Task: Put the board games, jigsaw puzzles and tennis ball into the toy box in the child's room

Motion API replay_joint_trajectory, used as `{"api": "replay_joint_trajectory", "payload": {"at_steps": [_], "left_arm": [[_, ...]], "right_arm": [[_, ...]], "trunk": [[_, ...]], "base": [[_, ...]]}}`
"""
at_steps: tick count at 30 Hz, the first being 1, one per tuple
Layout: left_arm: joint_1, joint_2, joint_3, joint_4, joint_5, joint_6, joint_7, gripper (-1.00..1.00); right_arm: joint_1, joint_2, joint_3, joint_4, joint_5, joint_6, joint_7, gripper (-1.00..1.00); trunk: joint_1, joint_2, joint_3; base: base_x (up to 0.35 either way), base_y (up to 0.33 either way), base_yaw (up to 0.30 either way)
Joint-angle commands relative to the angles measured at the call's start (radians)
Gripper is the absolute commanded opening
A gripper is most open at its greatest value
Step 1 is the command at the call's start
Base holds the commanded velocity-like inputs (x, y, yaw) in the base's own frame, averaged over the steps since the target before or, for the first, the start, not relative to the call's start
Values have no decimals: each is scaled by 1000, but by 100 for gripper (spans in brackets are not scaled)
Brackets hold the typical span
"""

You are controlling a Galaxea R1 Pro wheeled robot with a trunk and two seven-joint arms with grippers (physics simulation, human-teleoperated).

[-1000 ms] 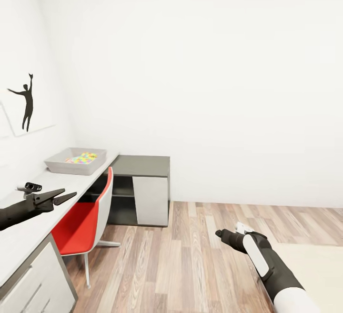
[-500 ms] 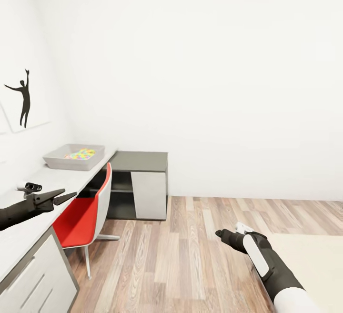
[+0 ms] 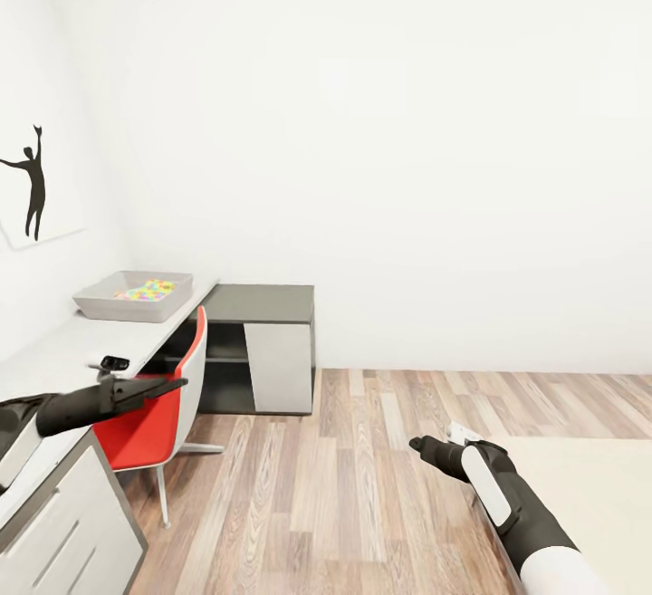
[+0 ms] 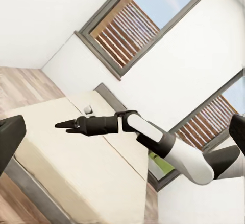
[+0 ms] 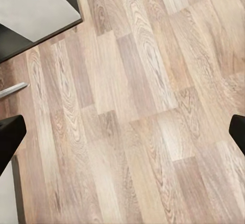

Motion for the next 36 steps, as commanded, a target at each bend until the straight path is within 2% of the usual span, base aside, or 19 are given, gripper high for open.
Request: {"api": "replay_joint_trajectory", "payload": {"at_steps": [1, 4, 9, 12, 15, 17, 20, 21, 22, 24, 25, 28, 29, 31, 32, 33, 35, 36], "left_arm": [[-1, -2, -13, -7, 2, 12, -2, 100], [-1, -17, -30, -16, 2, 16, 34, 100], [-1, -58, -45, -22, -6, 23, 114, 100], [-4, -81, -78, -23, -18, 24, 163, 100], [-8, -116, -119, -23, -39, 25, 237, 100], [-9, -151, -140, -21, -71, 25, 333, 100], [-10, -216, -154, -7, -153, 24, 549, 100], [-10, -230, -155, 0, -170, 24, 590, 100], [-10, -260, -158, 25, -202, 20, 672, 100], [-10, -321, -160, 129, -270, 2, 826, 100], [-10, -335, -160, 163, -286, -9, 860, 100], [-10, -388, -158, 380, -356, -152, 1026, 100], [-10, -395, -158, 416, -362, -181, 1049, 100], [-10, -431, -160, 555, -378, -284, 1148, 100], [-10, -439, -161, 588, -380, -306, 1174, 100], [-8, -453, -162, 648, -384, -348, 1227, 100], [3, -469, -163, 754, -390, -435, 1321, 100], [9, -472, -163, 778, -391, -458, 1340, 100]], "right_arm": [[0, 0, 1, -1, -10, 3, -8, 100], [0, 0, 1, -2, -11, 3, -8, 100], [0, 0, 2, -2, -9, 3, -8, 100], [0, 0, 2, -1, -7, 2, -8, 100], [0, 0, 3, -1, -5, 3, -7, 100], [0, 1, 3, 0, -4, 3, -7, 100], [0, 1, 5, 0, -3, 3, -7, 100], [0, 1, 5, 0, -3, 2, -7, 100], [1, 1, 5, 1, -2, 2, -7, 100], [1, 6, 6, 15, 2, -4, -7, 100], [1, 8, 7, 21, 2, -7, -7, 100], [0, 14, 7, 69, 4, -27, -6, 100], [0, 14, 7, 76, 3, -28, -6, 100], [1, 18, 8, 96, 3, -29, -6, 100], [1, 19, 8, 100, 2, -30, -6, 100], [6, 24, 9, 111, 3, -34, -8, 100], [11, 43, 18, 159, 6, -43, -9, 100], [12, 46, 21, 176, 7, -46, -9, 100]], "trunk": [[0, -1, -1], [0, -1, -1], [0, -1, -1], [0, -1, -1], [0, -1, -1], [0, -1, -1], [0, -1, -1], [0, -1, -1], [0, -1, -1], [0, -1, -1], [0, -1, -1], [0, -1, -1], [0, -1, -1], [0, -1, -1], [0, -1, -1], [0, -1, -1], [0, -1, -1], [0, -1, -1]], "base": [[0, 0, -4], [0, 0, -2], [0, 0, 0], [0, 0, 0], [0, 0, 0], [0, 0, 0], [0, 0, 0], [0, 0, 0], [0, 0, 0], [0, 0, 0], [0, 0, 0], [0, 0, 0], [0, 0, 0], [0, 0, 0], [0, 0, 0], [0, 0, 0], [0, 0, 0], [0, 0, 0]]}}
